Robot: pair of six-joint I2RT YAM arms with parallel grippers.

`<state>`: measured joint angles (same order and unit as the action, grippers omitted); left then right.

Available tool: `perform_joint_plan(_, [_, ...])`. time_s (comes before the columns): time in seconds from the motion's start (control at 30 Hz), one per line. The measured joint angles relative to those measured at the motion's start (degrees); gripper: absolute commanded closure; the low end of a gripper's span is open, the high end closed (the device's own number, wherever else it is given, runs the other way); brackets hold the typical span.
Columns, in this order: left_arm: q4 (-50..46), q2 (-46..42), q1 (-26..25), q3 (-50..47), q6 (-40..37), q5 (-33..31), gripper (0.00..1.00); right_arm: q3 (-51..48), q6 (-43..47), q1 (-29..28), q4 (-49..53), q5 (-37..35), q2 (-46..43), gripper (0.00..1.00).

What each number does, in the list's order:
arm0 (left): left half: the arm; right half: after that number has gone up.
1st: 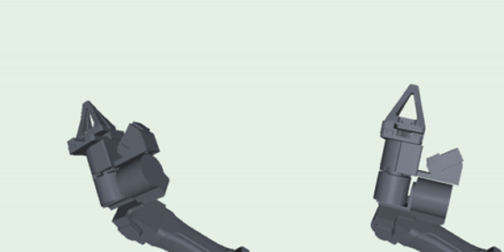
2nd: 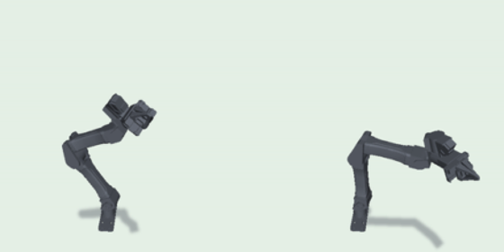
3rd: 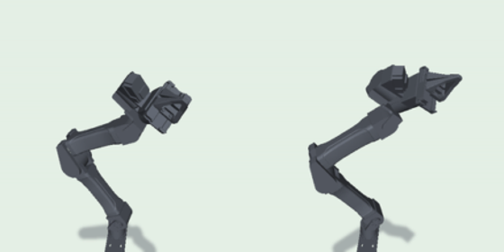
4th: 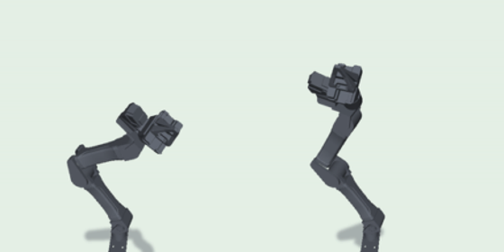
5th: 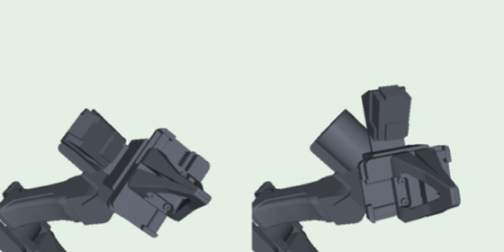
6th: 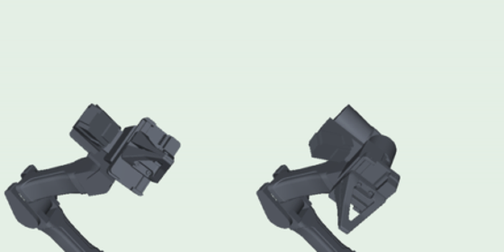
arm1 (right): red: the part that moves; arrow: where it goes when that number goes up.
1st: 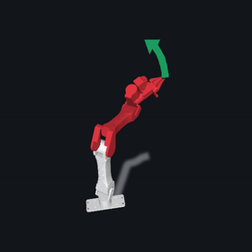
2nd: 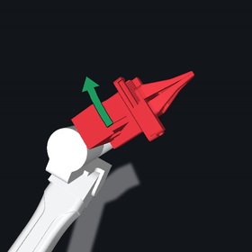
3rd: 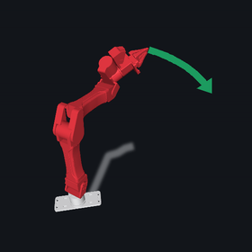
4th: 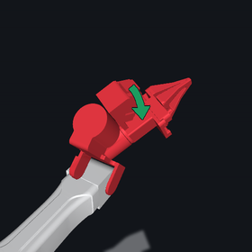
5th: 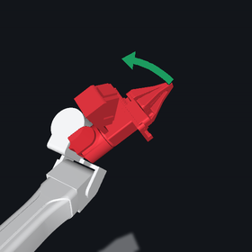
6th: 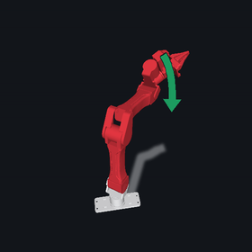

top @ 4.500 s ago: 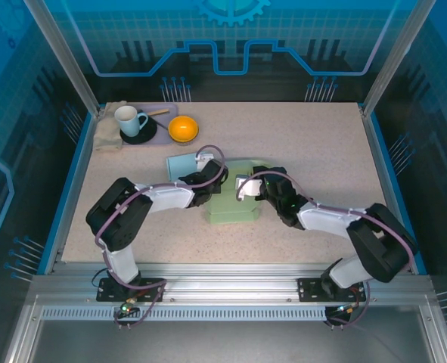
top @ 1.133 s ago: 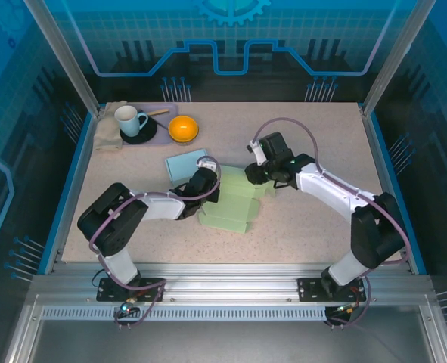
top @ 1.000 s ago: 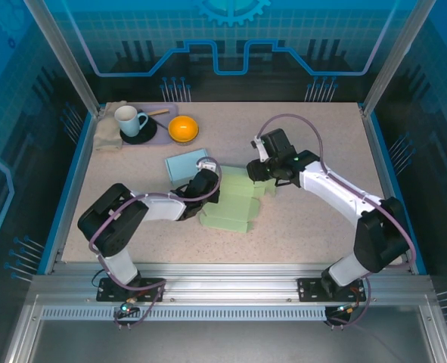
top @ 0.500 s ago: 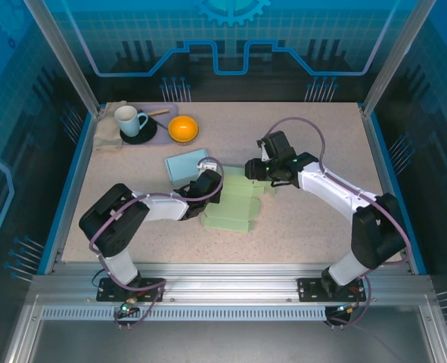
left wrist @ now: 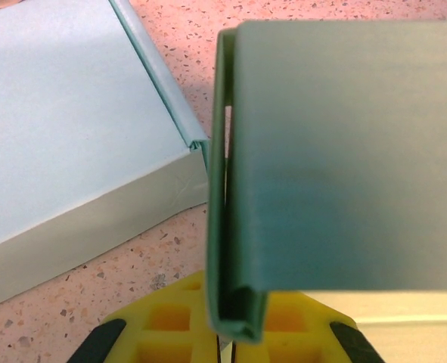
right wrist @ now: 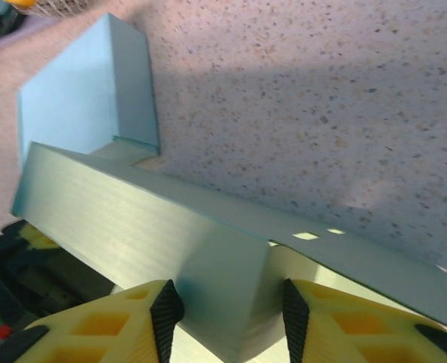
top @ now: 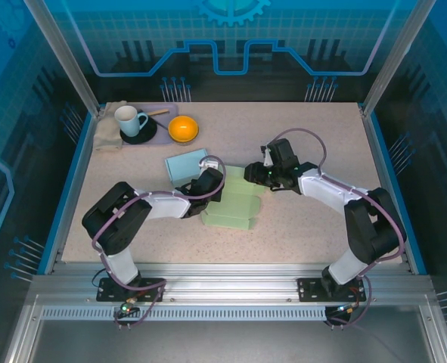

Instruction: Fold the paper box

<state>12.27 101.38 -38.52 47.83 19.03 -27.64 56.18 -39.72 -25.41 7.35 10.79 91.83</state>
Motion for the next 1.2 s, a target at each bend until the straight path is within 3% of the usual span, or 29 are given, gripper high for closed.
perform_joint_plan(0.23, [0.4, 1.1, 0.0, 0.8, -0.5, -0.1, 0.97, -2.0, -4.5, 1.3, -5.8, 3.4, 0.0, 0.79])
perform_joint_plan(0.3, [0.4, 1.6, 0.0, 1.3, -0.6, -0.2, 0.97, -2.1, -4.7, 1.5, -6.1, 3.4, -0.2, 0.78])
perform_joint_plan(0.43, [0.4, 2.6, 0.0, 2.4, -0.9, -0.6, 0.97, -2.2, -3.8, 1.6, -5.3, 2.6, -0.4, 0.62])
perform_joint_plan(0.5, [0.2, 2.9, 0.0, 2.9, -1.0, -0.6, 0.98, -2.5, -2.8, 1.6, -4.8, 2.0, -0.7, 0.6])
perform_joint_plan(0.77, [-1.2, 3.8, -0.3, 4.6, -0.9, -0.6, 0.98, -6.2, 3.0, 1.5, -0.9, -1.4, -7.4, 0.6])
perform_joint_plan(0.9, [-1.8, 4.1, -0.3, 5.3, -0.9, -0.6, 0.98, -8.6, 5.6, 1.3, 0.4, -4.0, -10.3, 0.64])
perform_joint_plan(1.2, [-3.0, 4.3, -0.3, 6.1, -1.0, -0.6, 0.98, -10.4, 9.5, 3.0, -1.5, -8.7, -6.2, 0.62])
